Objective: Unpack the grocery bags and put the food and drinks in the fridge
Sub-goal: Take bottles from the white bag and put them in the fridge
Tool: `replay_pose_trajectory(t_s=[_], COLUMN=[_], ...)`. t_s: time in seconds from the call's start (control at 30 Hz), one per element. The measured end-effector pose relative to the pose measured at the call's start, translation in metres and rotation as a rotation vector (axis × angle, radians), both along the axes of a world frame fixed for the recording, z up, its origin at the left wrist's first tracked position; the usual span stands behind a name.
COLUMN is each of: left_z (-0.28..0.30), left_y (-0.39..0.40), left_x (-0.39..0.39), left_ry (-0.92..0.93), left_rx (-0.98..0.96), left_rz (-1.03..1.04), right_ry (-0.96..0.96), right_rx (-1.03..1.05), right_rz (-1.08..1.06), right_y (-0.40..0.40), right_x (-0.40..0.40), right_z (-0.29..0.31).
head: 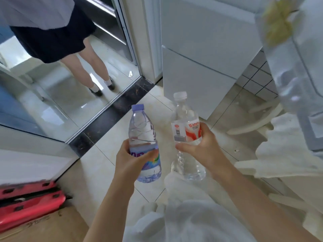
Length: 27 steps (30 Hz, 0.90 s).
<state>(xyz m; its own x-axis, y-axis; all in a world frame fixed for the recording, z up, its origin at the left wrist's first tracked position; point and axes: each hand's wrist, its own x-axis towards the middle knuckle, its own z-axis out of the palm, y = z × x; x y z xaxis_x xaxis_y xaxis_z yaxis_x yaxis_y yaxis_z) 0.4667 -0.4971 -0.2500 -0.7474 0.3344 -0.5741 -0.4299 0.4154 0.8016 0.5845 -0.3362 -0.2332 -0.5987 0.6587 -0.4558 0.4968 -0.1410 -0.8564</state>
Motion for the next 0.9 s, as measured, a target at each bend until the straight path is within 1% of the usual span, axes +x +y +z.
replay_pose_trajectory(t_s=[0.2, 0.43, 0.53, 0.73, 0.9], left_z=[0.014, 0.032, 0.042, 0.069, 0.095], left_y=[0.091, 0.183, 0.221, 0.295, 0.351], left_x=[-0.072, -0.162, -0.206, -0.292, -0.342], left_ry=[0.063, 0.138, 0.188, 0.246, 0.321], left_rx=[0.053, 0.097, 0.122, 0.202, 0.274], left_rz=[-0.065, -0.185, -0.240, -0.445, -0.606], right_ry=[-0.004, 0.001, 0.008, 0.029, 0.081], right_rx=[0.073, 0.162, 0.211, 0.330, 0.360], right_rz=[-0.025, -0.135, -0.220, -0.353, -0.487], right_y=[0.086, 0.161, 0.191, 0.240, 0.270], right_x=[-0.072, -0.143, -0.172, -0.229, -0.266], right_z=[0.015, 0.032, 0.041, 0.077, 0.105])
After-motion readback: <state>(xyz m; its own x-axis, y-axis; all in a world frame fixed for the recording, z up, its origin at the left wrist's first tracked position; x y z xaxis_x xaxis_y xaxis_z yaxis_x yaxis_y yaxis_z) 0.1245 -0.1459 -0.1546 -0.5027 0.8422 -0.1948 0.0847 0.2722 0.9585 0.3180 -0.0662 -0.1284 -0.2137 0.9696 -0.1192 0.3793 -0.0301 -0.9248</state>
